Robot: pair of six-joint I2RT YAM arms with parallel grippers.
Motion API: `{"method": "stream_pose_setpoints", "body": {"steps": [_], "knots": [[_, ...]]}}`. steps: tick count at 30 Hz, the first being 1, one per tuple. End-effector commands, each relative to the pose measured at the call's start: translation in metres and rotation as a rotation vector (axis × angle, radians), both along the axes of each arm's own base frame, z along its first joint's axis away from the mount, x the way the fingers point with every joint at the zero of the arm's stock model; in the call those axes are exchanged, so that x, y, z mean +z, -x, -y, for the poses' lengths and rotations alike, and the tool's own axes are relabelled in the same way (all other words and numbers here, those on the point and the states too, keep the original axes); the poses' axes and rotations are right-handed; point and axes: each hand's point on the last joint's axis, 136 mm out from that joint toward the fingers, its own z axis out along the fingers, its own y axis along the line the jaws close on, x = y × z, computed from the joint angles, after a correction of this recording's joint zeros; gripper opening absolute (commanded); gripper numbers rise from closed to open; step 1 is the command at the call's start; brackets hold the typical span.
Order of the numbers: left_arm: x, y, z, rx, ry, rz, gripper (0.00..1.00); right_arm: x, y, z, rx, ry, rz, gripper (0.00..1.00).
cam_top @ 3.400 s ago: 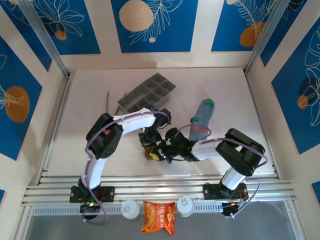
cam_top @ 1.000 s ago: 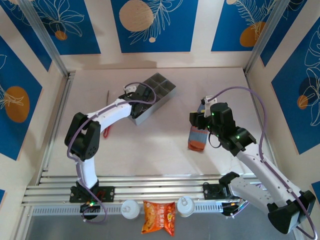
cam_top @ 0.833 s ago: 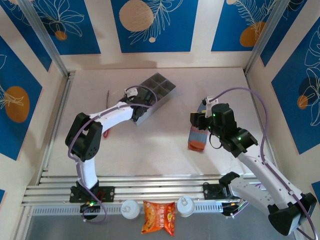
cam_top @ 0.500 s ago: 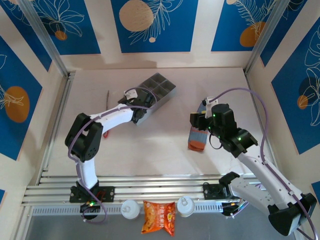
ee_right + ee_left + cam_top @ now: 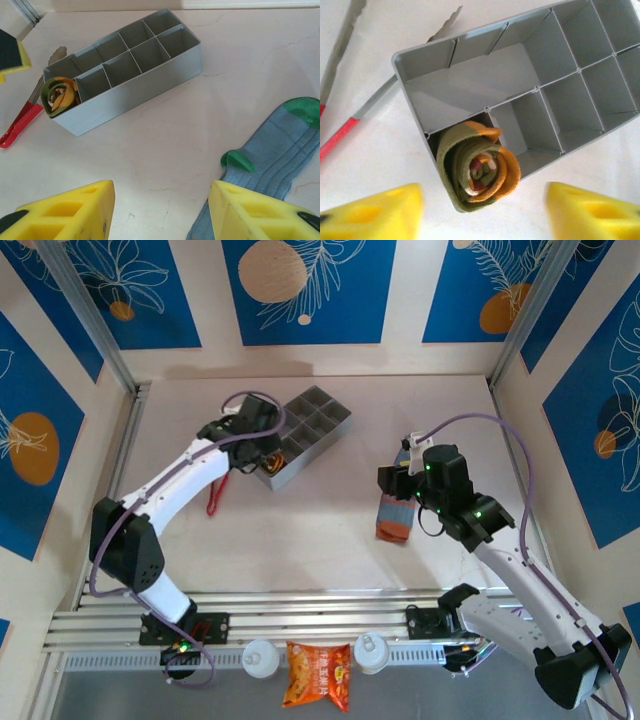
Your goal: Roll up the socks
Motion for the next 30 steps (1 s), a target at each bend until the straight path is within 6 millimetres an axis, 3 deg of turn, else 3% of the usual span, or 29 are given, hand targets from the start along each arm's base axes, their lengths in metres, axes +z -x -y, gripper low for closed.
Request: {"method": "stream_pose_setpoints", "body": {"steps": [1,3,7,12,21,30], "knots": [[-0.020,0.000,0.009,-0.060,0.132,-0.127,0.38,0.010,0.001,-0.004,0.034,-0.014,0.013,0.50],[-0.027,-0.006,0.020,-0.083,0.193,-0.164,0.25,0.009,0.001,-0.003,0.027,-0.015,0.008,0.49],[-0.041,-0.008,0.035,-0.116,0.252,-0.215,0.15,0.005,-0.001,0.000,0.005,-0.023,-0.007,0.49],[-0.058,-0.012,0.035,-0.120,0.224,-0.250,0.15,0.002,-0.003,0.001,-0.012,-0.039,-0.023,0.47],[-0.090,-0.039,0.008,-0.077,0.080,-0.301,0.14,-0.001,-0.002,-0.003,-0.009,-0.068,-0.046,0.45],[-0.116,-0.020,0.002,-0.075,0.056,-0.379,0.11,-0.009,-0.001,0.001,-0.025,-0.052,-0.067,0.44]]}}
